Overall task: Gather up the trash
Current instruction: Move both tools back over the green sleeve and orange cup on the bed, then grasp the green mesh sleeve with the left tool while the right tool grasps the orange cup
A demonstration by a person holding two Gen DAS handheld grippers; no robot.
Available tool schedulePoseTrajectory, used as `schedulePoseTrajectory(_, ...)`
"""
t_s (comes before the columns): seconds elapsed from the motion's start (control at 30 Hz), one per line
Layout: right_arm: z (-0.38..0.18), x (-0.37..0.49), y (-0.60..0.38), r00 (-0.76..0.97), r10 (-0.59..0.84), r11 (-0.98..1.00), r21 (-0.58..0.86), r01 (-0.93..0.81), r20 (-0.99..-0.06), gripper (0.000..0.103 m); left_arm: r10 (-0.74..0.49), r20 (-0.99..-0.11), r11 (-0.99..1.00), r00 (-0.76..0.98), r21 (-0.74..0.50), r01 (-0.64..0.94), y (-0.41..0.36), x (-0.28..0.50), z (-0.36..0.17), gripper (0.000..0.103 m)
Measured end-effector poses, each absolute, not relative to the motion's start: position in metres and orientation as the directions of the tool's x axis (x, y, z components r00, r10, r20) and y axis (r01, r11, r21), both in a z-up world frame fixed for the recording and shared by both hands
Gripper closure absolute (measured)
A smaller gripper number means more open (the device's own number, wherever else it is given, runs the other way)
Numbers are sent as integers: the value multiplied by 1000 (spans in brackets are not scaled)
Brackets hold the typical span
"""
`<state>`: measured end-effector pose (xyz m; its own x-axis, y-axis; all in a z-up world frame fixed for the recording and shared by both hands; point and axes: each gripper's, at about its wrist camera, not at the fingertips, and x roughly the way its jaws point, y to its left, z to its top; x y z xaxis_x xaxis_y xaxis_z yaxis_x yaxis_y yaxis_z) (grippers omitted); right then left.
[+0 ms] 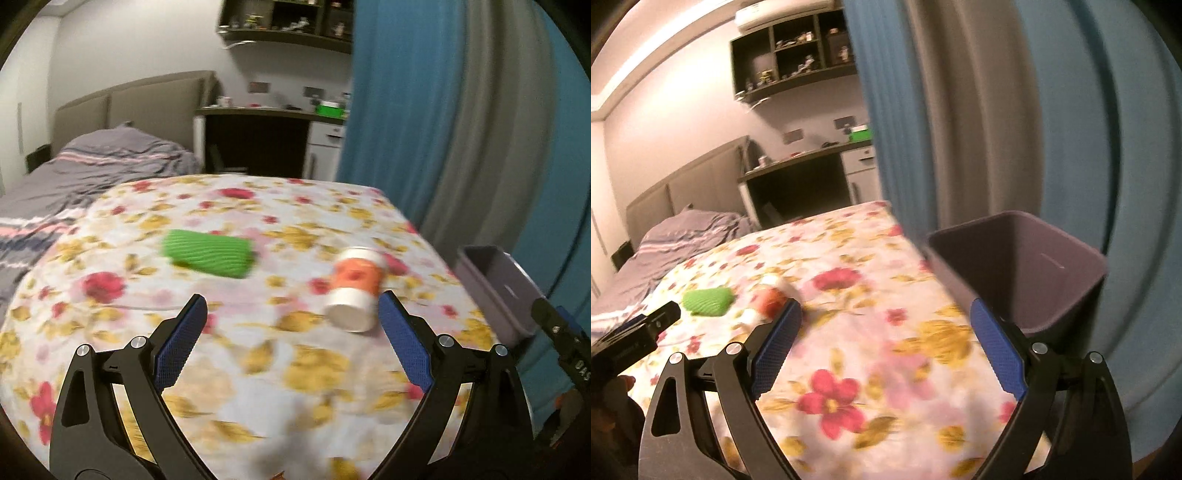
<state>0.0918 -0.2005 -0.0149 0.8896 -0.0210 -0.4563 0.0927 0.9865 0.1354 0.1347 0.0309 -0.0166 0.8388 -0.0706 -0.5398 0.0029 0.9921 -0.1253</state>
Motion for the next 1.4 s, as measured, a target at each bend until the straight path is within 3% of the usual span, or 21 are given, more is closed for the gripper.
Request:
schedulePoseTrajectory(0.37,-27,131,-118,855,84,994,109,-33,-512,14,96,-550,974,830,-119,-191,127,141,-26,11)
schedulePoseTrajectory(0.63,-48,177,-78,808,85,995,91,-40,-583,14,144,-558,955,817,-139,-263,181,155,-32,11)
schedulePoseTrajectory(0.8,-60,201,-70,785,63,996,87,-11,-616,14,117,-563,958,818,-152,-242,193,169,-37,11)
schedulePoseTrajectory(0.93,-69,216,-68,760,63,995,96,0,-647,22,73,-574,962,815,-176,-210,196,184,-43,11)
schedulePoseTrajectory(1.03,-75,222,-68,742,74,994,109,0,-666,31,30,-593,965,805,-192,-177,194,197,-50,11)
schedulePoseTrajectory(1.1,-78,225,-70,730,74,993,114,5,-680,43,-5,-599,969,800,-202,-144,189,206,-54,11)
schedulePoseTrajectory(1.3,-77,218,-76,752,65,994,106,7,-656,46,-109,-611,960,784,-270,-77,185,238,-65,11)
schedulePoseTrajectory(1.4,-73,211,-82,764,63,994,107,8,-642,47,-153,-617,953,772,-298,-49,186,256,-71,20)
